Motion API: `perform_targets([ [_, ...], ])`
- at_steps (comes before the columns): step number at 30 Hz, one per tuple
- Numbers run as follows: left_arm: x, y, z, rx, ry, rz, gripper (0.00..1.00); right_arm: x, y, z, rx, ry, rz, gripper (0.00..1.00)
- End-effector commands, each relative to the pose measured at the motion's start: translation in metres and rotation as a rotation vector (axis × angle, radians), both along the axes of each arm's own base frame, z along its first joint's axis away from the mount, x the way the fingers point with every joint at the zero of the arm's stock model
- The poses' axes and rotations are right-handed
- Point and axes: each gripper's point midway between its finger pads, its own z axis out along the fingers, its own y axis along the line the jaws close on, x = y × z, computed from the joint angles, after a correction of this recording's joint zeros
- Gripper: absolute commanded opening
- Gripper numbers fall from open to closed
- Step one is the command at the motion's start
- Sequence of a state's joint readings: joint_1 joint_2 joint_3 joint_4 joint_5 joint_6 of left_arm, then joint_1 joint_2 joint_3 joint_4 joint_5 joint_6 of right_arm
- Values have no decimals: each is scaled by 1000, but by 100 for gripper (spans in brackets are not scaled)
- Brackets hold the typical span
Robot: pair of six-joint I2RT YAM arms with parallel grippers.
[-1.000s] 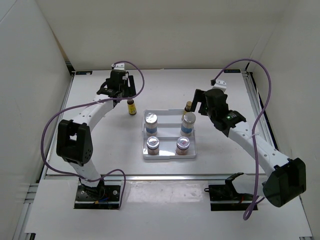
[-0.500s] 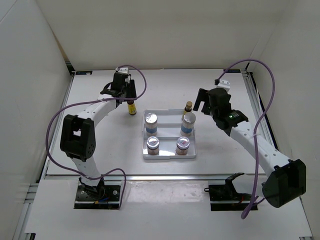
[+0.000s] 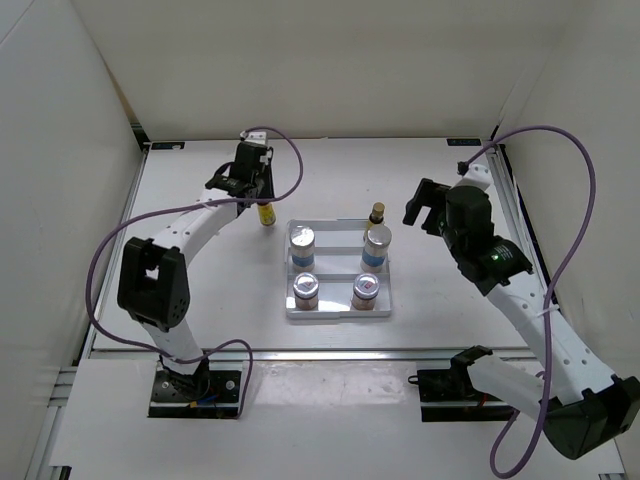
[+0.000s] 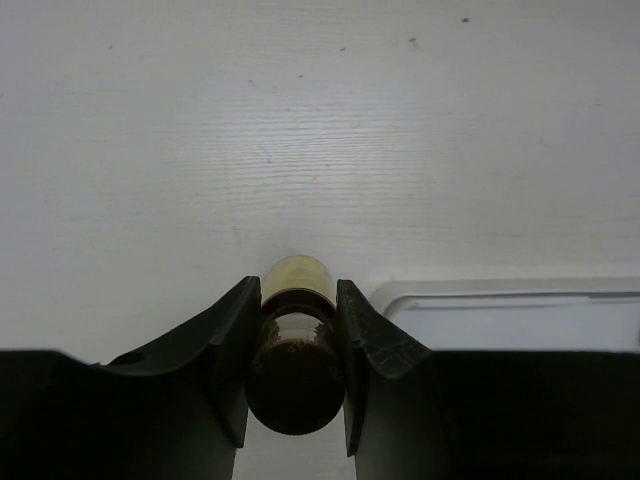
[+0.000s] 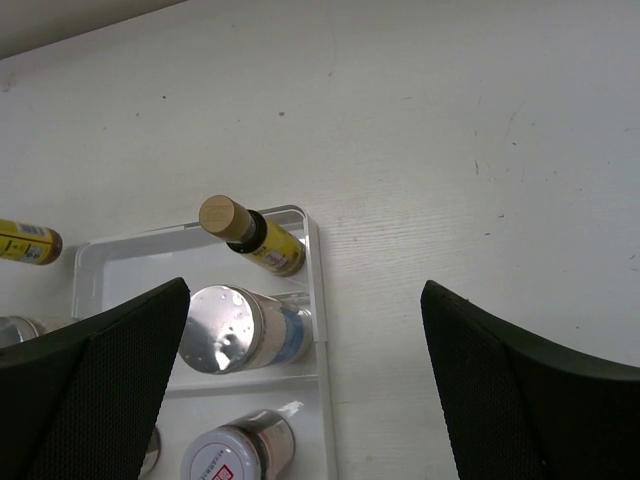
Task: Organize the condiment bottles
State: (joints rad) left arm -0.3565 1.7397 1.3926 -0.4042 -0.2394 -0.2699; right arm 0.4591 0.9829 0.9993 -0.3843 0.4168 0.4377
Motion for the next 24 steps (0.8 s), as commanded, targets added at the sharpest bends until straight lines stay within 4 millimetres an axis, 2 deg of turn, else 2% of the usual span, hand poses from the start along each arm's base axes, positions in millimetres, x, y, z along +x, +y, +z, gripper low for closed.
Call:
perform_targets([
  [1,-10,-35,102,-61,-235,-52,16,-7,-8,22,13,-42,-18,100],
  [4,-19,-58,115,-85,-271,-101,14,-10,-9,23,23,-43,-21,100],
  [6,-23,-75,117,-114,-286,-136,14,-10,-9,25,23,-43,-21,100],
  [7,-23,-77,115,-119,-286,-144,14,-10,-9,25,23,-43,-21,100],
  [12,-28,-96,89,-120,-233,-176,14,-11,-9,24,18,-35,-21,100],
  [18,-32,-101,46,-110,-151,-166,17,-11,-9,24,18,-35,-21,100],
  [20,-30,-102,44,-118,-150,-161,18,-11,-7,25,26,-42,-13,100],
  [22,-29,-103,32,-108,-133,-160,20,-11,-7,25,26,-42,-13,100],
  [24,-29,-104,27,-110,-122,-155,21,-10,-7,19,18,-25,-13,100],
])
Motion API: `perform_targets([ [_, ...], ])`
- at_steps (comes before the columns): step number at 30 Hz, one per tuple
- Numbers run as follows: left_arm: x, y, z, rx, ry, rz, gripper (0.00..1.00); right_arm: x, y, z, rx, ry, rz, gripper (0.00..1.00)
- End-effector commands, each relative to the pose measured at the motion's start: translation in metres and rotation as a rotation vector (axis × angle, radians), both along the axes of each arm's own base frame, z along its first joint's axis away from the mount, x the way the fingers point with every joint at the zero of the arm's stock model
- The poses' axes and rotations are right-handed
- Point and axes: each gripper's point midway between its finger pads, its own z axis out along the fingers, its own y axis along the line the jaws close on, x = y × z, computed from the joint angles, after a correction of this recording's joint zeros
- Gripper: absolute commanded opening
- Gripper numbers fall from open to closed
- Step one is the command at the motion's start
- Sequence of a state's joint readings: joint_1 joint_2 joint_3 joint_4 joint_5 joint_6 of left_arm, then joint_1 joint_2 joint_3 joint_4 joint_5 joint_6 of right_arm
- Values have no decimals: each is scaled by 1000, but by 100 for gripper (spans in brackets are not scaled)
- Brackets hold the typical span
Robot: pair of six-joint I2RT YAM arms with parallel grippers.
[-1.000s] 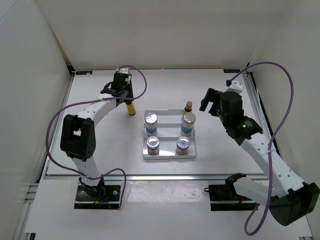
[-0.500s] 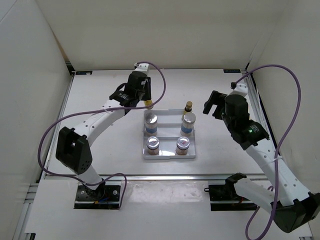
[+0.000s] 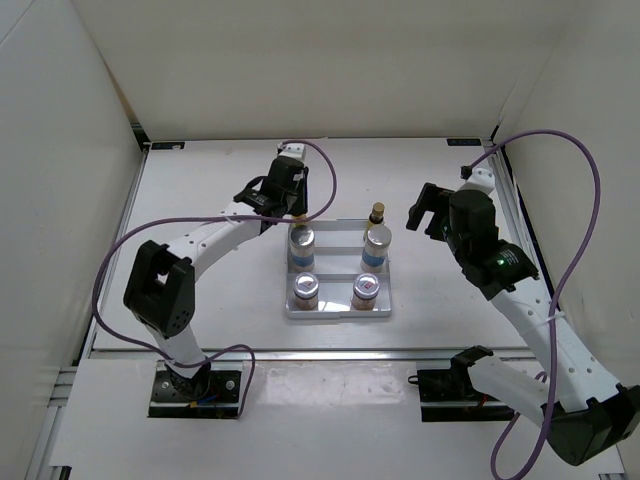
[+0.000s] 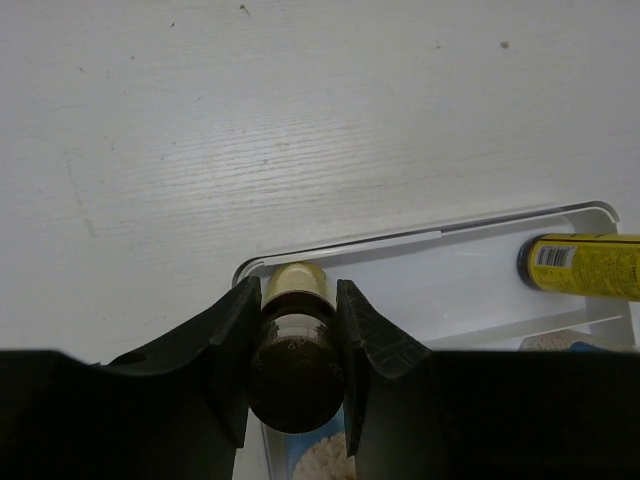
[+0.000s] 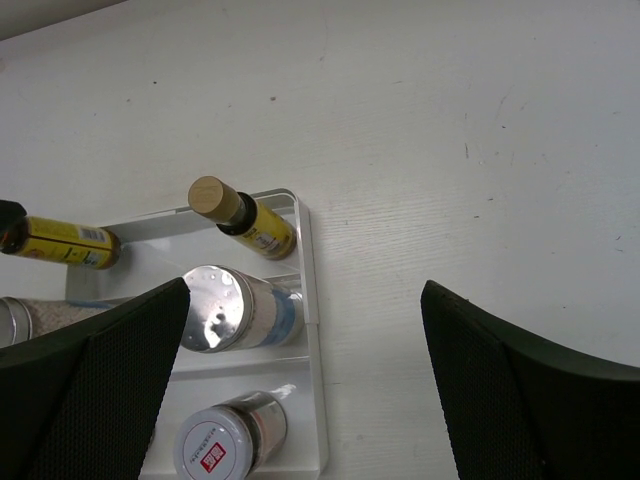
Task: Organize the condiment bottles
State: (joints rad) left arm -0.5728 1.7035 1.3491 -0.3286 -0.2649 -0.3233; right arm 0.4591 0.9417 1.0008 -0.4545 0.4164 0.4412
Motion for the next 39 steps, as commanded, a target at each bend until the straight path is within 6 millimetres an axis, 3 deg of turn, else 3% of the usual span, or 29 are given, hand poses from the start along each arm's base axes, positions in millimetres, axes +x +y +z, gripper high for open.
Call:
perform_targets([
  [1,8,-9,10,-51,-46,9,23,5,0,20,26,-50,-12,100],
  [5,9,-10,-1,-37,-26,9,36,6,2,17,26,-40,-4,100],
  [8,10,-11,-4,-32,-18,9,71,6,4,22,25,-49,8,100],
  [9,9,-9,-6,-25,-8,9,88,6,6,24,28,-44,17,100],
  [11,11,-7,10,-19,-31,20,100,8,6,24,6,-26,22,100],
  [13,12,2,31,-6,-66,48,100,10,10,28,-18,2,50,100],
  [15,7,12,68,-2,-126,57,100,11,12,30,-43,31,68,100],
  [16,4,20,80,13,-151,77,100,9,11,18,-82,99,74,100],
  [17,0,27,97,24,-184,81,100,10,13,30,-82,94,88,100],
  [18,-12,39,127,10,-236,94,100,6,26,26,-72,127,169,100],
  [19,-18,52,140,22,-272,128,100,3,30,19,-103,153,237,100],
  [20,-36,69,159,25,-314,141,100,1,37,17,-97,171,281,100],
  [22,-57,94,171,38,-353,191,100,-5,40,13,-75,183,304,100],
  [23,-68,104,175,47,-371,198,100,-9,43,11,-53,182,315,100],
  [24,-81,119,152,114,-343,206,100,-12,45,8,-43,177,330,100],
  [25,-103,137,167,90,-398,226,100,-19,43,-1,-37,178,339,100],
  [26,-115,149,160,108,-406,239,100,-19,44,0,-31,155,340,100],
  [27,-127,166,128,188,-371,261,100,-22,42,-3,-31,158,340,100],
  [28,-145,182,136,162,-427,290,100,-25,43,0,-13,139,344,100],
  [29,-155,191,126,183,-432,294,100,-30,45,-16,-8,165,364,100],
  [30,-162,199,100,235,-412,287,100,-31,49,-11,33,115,373,100],
  [31,-169,204,95,230,-428,288,100,-33,51,-18,57,113,372,100],
  [32,-182,212,100,186,-478,302,100,-39,49,-45,66,159,359,100],
  [33,-187,213,87,184,-474,289,100,-40,48,-43,92,123,343,100],
  [36,-202,219,110,57,-608,299,100,-47,36,-59,121,135,260,100],
  [39,-204,219,108,22,-674,300,100,-49,15,-61,80,135,165,100],
])
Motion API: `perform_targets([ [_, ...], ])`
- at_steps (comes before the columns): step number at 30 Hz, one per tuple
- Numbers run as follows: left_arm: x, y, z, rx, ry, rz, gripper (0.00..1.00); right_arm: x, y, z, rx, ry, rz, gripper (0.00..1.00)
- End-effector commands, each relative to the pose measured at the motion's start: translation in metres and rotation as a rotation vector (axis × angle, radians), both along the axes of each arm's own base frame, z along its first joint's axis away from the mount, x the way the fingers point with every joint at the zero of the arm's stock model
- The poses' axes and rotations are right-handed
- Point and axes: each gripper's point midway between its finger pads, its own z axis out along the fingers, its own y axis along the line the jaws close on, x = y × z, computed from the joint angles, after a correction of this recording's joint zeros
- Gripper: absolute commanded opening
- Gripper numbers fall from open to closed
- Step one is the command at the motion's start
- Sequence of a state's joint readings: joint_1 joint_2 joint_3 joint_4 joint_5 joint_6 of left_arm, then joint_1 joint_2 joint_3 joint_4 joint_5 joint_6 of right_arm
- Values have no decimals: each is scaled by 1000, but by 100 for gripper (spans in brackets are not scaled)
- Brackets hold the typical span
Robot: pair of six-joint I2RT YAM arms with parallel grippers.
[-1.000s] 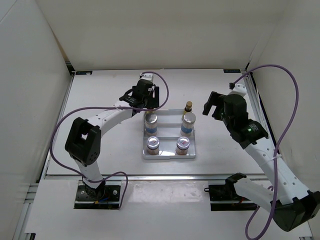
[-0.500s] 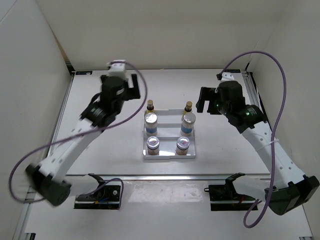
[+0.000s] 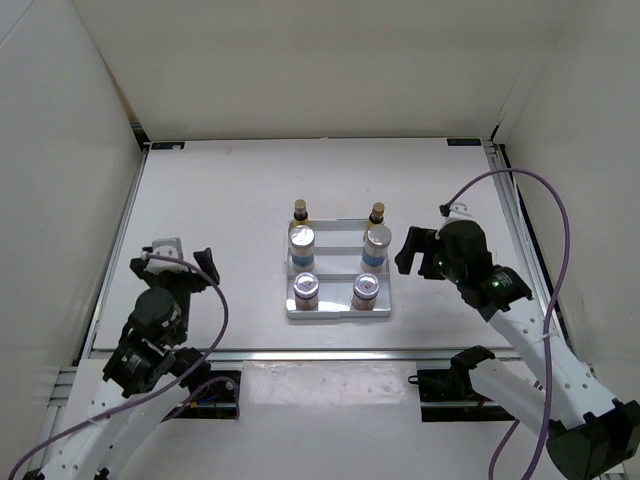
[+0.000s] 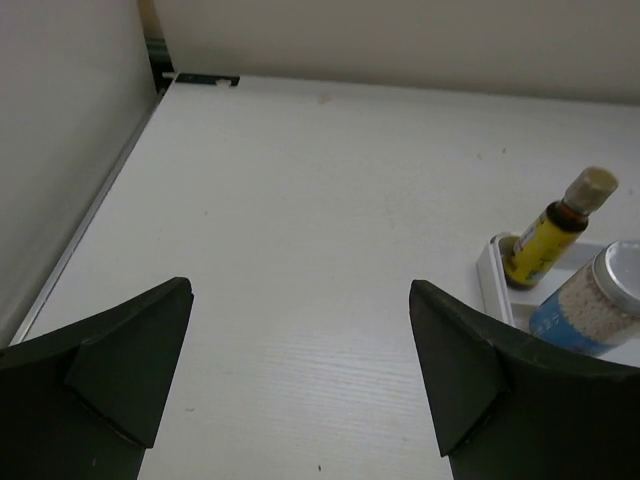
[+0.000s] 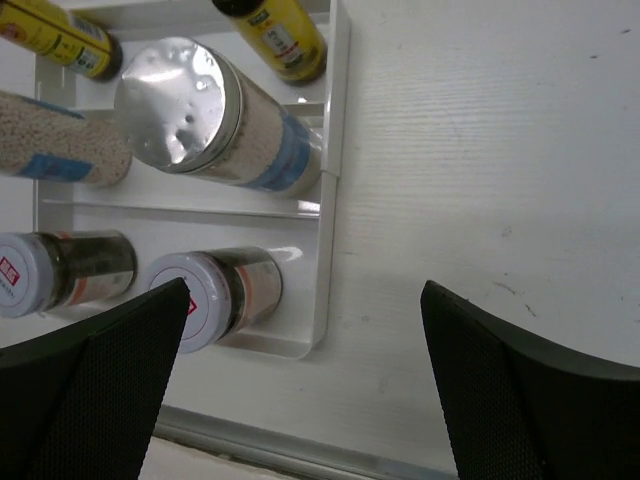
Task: Organize the condiment bottles
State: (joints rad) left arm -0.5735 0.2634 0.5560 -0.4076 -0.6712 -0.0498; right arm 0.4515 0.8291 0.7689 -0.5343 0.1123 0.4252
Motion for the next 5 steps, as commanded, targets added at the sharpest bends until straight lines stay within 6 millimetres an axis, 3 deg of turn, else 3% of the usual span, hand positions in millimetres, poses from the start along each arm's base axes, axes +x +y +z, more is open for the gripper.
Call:
perform_targets([
  [1,-1,-1,20,-27,-114,-21,100,13,-13,34,28,-117,-108,100],
  [5,5,-5,15,-5,-79,-22,100,8,-23,44,-4,-117,-131,100],
])
